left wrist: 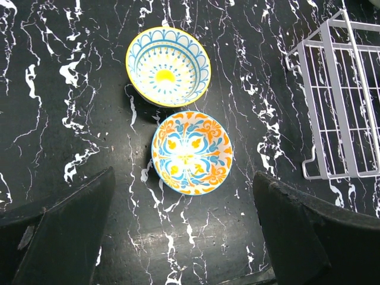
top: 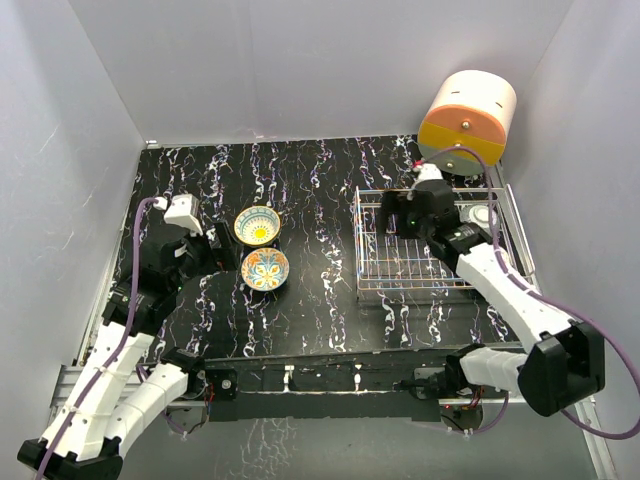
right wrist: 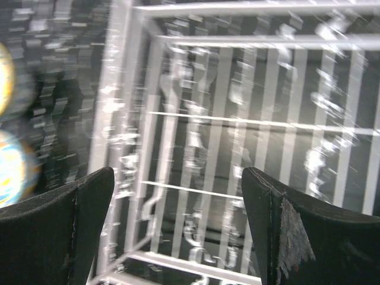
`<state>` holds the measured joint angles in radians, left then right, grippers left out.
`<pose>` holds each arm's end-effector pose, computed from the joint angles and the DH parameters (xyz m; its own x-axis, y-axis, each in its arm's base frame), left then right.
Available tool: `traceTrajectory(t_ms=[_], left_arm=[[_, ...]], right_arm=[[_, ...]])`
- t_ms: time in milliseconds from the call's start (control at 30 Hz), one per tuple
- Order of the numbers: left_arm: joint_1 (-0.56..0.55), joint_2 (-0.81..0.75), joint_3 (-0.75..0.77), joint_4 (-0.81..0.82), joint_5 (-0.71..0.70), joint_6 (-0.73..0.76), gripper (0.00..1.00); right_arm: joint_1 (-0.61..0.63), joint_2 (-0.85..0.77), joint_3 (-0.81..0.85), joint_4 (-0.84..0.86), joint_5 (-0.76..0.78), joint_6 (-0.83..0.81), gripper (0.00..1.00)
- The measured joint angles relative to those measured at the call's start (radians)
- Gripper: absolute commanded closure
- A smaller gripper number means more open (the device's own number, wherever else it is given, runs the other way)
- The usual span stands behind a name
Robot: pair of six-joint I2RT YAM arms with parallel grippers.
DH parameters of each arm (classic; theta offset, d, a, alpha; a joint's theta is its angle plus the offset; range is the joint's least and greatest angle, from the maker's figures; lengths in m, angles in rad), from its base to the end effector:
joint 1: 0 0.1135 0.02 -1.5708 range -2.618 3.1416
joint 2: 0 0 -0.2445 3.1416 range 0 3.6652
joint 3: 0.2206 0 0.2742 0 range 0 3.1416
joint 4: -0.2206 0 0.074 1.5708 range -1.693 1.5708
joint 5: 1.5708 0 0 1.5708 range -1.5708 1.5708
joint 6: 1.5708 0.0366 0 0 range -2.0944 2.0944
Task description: Load the bowls into the dish rack
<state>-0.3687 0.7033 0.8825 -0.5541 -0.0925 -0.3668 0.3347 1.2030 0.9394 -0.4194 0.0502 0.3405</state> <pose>0.1774 -0.0649 0.3379 -0.4188 -0.2210 -0.8808 0.1377 0.9433 -0.3021 0.2762 0.0941 0.2601 -0.6592 0.1239 -0.7417 -0.0755 0.9704 0.2292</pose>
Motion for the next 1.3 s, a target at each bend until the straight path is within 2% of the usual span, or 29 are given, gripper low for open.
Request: traceTrajectory(t_ms=[233,400,633,867,1067,1300], left_arm=[[0.000,-0.036,0.001,-0.032,-0.084,-0.017,0.03],[0.000,-0.127,0.052,-0.079,-0.216,-0.043,0.03],[0.000,-0.225,0.233,-0.100,-0.372,-0.039,0.03],[0.000,-0.253,0.269,-0.130,-0.436,-0.016,0.03],[0.000,-0.254,0.269,-0.165,-0.454,-0.002,0.03],[0.000,-0.278,0.267,-0.182,-0.479,0.010,0.03]], right_arm=[[0.382,0.007,0.085,0.138,-0.061,-0.039,0.09],[0.583,0.185,0.163,0.209,-0.059,-0.084,0.09],[0.619,0.465,0.244,0.260,-0.065,-0.132,0.10],[0.686,0.700,0.444,0.262,-0.044,-0.202,0.12],[0.748,0.814,0.527,0.252,-0.017,-0.240,0.12],[0.772,0.883,0.552,0.203,0.046,-0.262,0.21]])
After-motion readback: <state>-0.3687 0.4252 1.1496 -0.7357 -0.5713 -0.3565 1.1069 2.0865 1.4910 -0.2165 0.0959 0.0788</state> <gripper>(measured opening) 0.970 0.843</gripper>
